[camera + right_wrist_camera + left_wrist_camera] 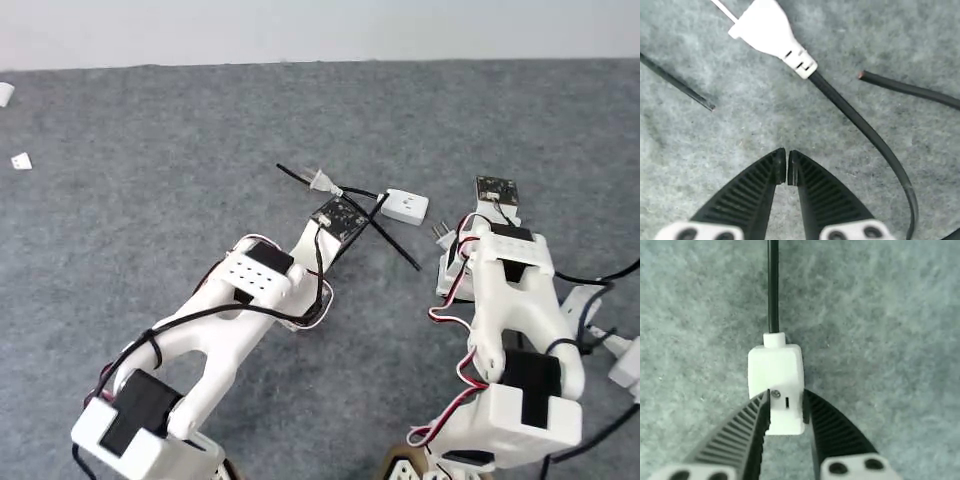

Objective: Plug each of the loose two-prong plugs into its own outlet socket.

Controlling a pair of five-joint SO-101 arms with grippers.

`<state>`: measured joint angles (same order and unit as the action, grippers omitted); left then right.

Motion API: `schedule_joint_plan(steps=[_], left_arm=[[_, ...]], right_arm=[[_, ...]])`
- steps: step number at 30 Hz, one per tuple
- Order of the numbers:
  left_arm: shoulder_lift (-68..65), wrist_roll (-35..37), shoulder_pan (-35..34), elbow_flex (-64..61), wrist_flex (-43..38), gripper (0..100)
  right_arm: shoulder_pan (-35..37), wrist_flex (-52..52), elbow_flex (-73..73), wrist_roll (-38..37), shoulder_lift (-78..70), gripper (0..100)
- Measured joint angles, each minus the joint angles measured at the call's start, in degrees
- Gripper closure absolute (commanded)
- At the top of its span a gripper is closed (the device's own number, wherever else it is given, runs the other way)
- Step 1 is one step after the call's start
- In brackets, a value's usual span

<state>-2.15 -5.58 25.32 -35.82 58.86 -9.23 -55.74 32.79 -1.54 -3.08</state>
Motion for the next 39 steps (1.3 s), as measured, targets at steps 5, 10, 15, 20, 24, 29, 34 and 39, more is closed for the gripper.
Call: schedule_joint_plan(steps=[5, 10, 15, 20, 24, 29, 34, 39], left_arm=[[1.23, 3.78, -3.52, -0.88, -1.41, 99], [1.58, 4.48, -13.01, -1.32, -3.78, 99], [4.31, 4.48, -19.52, -3.6, -4.84, 99], [14.07, 3.69, -24.35, -12.22, -8.0, 99], [22.24, 2.02, -30.33, -17.23, -8.09, 99], [25.85, -3.87, -39.56, -18.64, -8.44, 99], [25.85, -5.27, -42.46, -18.64, -12.22, 88], [23.3, -2.99, -38.59, -18.64, -12.31, 70]], right_arm=[[0.0, 0.0, 0.0, 0.0, 0.0, 99.0], [0.0, 0.0, 0.0, 0.0, 0.0, 99.0], [0.0, 0.0, 0.0, 0.0, 0.0, 99.0], [0.0, 0.0, 0.0, 0.0, 0.0, 99.0], [0.0, 0.0, 0.0, 0.0, 0.0, 99.0], [0.0, 0.0, 0.0, 0.0, 0.0, 99.0], [0.0, 0.0, 0.0, 0.0, 0.0, 99.0], [0.0, 0.0, 0.0, 0.0, 0.0, 99.0]])
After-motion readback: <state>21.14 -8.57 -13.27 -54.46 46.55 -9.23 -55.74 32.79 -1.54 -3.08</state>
